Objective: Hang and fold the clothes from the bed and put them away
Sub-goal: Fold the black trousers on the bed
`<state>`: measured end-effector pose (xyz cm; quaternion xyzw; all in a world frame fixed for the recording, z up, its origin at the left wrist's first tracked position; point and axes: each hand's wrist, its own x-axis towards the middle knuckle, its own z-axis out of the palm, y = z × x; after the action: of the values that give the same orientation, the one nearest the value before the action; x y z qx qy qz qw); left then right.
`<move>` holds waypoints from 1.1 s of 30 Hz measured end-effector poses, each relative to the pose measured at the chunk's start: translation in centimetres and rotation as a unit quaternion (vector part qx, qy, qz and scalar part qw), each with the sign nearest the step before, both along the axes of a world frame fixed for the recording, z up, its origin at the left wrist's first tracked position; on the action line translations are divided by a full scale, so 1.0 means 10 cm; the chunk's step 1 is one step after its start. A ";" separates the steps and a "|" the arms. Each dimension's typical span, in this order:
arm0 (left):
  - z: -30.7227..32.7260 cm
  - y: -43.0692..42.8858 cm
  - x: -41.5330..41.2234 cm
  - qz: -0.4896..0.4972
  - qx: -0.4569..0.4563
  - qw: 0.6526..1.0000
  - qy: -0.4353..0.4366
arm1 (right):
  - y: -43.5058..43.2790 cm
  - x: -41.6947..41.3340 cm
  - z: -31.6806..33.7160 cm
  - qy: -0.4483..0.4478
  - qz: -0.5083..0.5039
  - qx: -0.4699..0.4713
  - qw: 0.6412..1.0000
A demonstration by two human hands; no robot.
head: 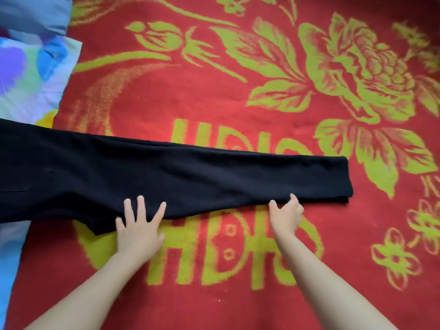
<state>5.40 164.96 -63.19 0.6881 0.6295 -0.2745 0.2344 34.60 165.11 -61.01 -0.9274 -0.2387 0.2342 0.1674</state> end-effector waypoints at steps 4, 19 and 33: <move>0.04 0.07 0.08 -0.006 -0.045 0.998 0.043 | 0.06 0.58 0.06 0.256 -0.390 0.129 0.875; 0.19 0.41 0.04 0.015 -0.167 0.986 0.021 | 0.63 0.63 0.44 0.072 -0.256 0.310 0.913; 0.30 0.30 -0.56 0.600 0.019 0.626 -0.498 | -0.13 -1.34 0.13 -0.039 0.571 0.061 0.818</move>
<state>-0.16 167.94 -60.21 0.1941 0.6950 0.3237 0.6119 21.24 163.85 -59.74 -0.6211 -0.7454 0.2367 0.0504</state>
